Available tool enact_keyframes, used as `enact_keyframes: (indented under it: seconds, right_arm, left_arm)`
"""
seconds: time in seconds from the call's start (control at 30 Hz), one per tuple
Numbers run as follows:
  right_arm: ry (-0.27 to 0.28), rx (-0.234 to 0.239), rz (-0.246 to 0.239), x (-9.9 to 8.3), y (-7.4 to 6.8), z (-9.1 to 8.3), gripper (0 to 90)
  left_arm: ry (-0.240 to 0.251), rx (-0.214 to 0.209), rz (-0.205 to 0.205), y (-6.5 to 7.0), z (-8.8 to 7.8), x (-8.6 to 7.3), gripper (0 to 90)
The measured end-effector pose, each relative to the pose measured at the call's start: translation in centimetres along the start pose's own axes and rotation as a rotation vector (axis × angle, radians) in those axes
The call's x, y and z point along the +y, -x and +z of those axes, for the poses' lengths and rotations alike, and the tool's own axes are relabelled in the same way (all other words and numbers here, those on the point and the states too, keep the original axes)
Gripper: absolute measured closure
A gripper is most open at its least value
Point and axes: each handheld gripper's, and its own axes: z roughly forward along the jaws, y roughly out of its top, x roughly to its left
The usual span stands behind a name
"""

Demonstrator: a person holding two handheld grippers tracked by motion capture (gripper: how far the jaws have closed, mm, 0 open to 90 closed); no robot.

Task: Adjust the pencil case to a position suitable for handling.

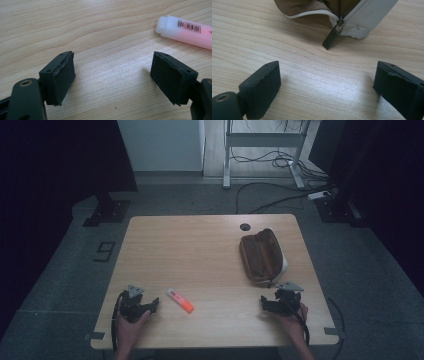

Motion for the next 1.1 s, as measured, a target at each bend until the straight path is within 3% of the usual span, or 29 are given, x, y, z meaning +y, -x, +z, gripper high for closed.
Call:
enact_keyframes:
  seconds: [1.1]
  right_arm:
    - [0.022, 0.005, -0.002, -0.04, 0.42, -0.16, 16.7]
  left_arm:
    - [0.0, 0.0, 0.0, 0.0, 0.0, 0.0, 19.5]
